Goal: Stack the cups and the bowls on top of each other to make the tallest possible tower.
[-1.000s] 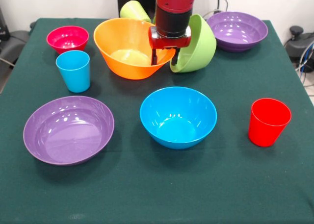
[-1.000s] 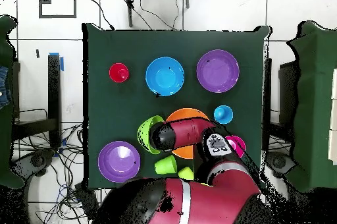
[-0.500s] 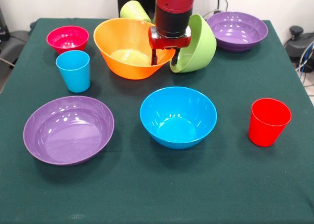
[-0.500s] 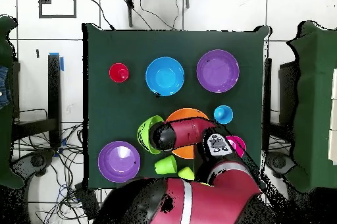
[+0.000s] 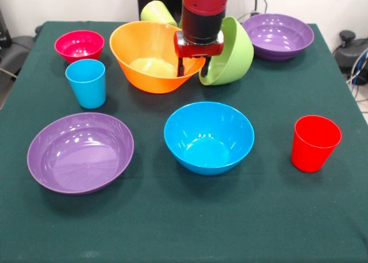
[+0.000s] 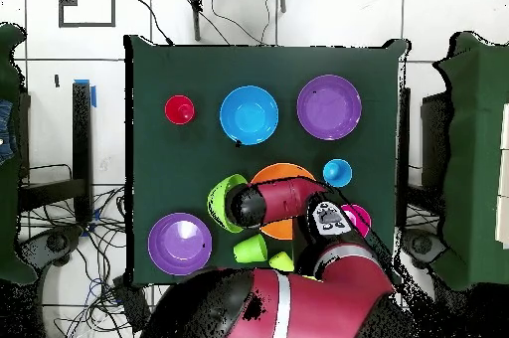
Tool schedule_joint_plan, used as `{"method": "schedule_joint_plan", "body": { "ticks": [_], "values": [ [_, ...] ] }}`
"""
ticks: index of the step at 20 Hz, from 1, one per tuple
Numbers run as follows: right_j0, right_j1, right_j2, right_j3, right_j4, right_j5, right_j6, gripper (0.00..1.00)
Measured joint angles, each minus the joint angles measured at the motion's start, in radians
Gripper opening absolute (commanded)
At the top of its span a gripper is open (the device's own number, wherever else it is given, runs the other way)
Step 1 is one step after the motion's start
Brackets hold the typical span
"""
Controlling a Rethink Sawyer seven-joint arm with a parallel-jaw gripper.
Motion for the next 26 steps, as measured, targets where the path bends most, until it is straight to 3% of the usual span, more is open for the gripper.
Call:
{"method": "schedule_joint_plan", "body": {
  "ticks": [26],
  "values": [
    [-0.027,-0.009,0.032,0.000,0.010,-0.001,0.000,1.00]
  ]
}}
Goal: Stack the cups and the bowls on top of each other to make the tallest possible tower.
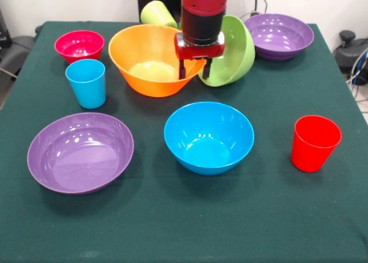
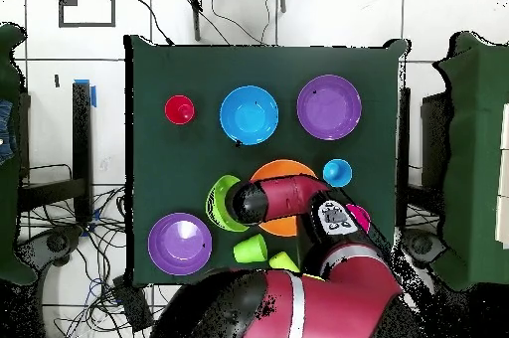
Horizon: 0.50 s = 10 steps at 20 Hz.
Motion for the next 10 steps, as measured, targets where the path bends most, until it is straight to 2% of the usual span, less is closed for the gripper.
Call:
{"method": "schedule_joint_plan", "body": {
  "ticks": [7,8,10],
  "values": [
    [0.000,-0.017,0.017,0.000,0.006,0.000,0.000,1.00],
    [-0.001,-0.018,0.025,0.000,0.007,0.001,0.000,0.00],
    [-0.001,-0.022,0.025,0.000,0.007,0.003,0.000,0.00]
  ]
}}
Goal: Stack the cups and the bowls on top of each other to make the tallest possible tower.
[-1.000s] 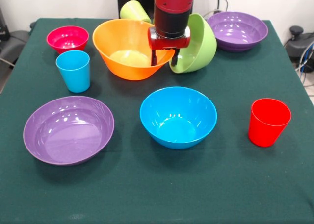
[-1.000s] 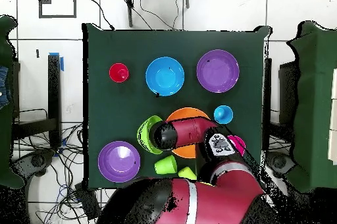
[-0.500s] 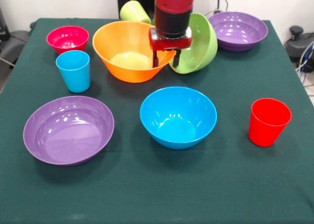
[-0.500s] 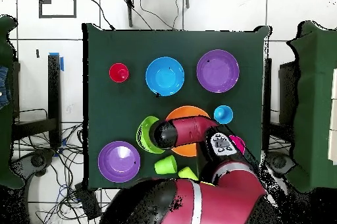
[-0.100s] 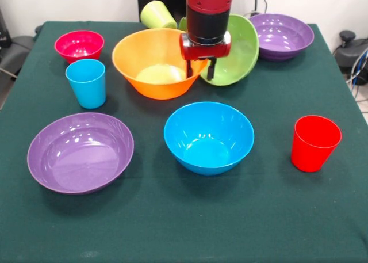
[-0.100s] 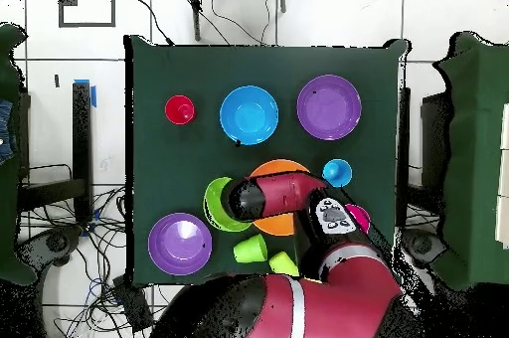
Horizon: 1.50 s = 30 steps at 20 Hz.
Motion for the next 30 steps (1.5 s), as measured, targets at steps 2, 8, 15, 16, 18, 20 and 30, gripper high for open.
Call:
{"method": "schedule_joint_plan", "body": {
  "ticks": [2,8,15,16,18,20,30],
  "values": [
    [-0.001,-0.011,0.001,0.000,0.001,0.006,0.000,0.00],
    [-0.004,-0.024,0.001,0.000,0.003,0.010,0.000,0.00],
    [-0.004,-0.024,0.001,0.000,0.003,0.010,0.000,0.00],
    [-0.004,-0.024,0.001,0.000,0.003,0.010,0.000,0.00],
    [-0.004,-0.025,0.001,0.000,0.003,0.010,0.000,0.00],
    [-0.004,-0.030,0.001,0.000,0.005,0.014,0.000,0.00],
    [0.075,-0.145,-0.029,0.004,0.058,0.084,0.000,0.00]
  ]
}}
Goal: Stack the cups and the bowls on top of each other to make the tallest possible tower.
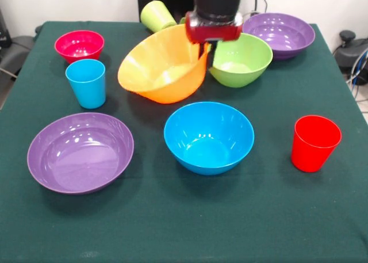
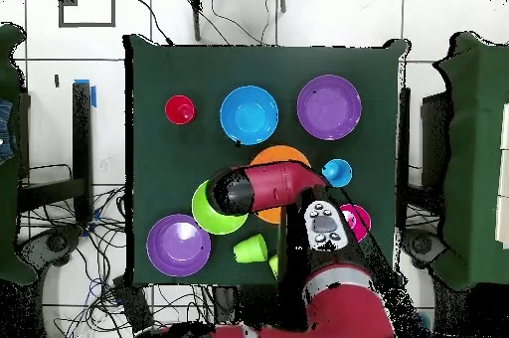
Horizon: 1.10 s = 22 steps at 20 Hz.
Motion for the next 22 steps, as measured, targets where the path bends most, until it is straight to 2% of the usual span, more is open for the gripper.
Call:
{"method": "schedule_joint_plan", "body": {
  "ticks": [7,10,12,17,22],
  "values": [
    [0.171,-0.114,-0.049,0.007,0.074,0.086,0.008,0.00],
    [0.275,-0.162,-0.092,0.009,0.114,0.125,0.046,0.00],
    [0.312,-0.174,-0.110,0.009,0.123,0.138,0.067,0.00],
    [0.477,-0.206,-0.185,0.009,0.151,0.207,0.196,0.00],
    [0.519,-0.206,-0.198,0.009,0.158,0.217,0.261,0.00]
  ]
}}
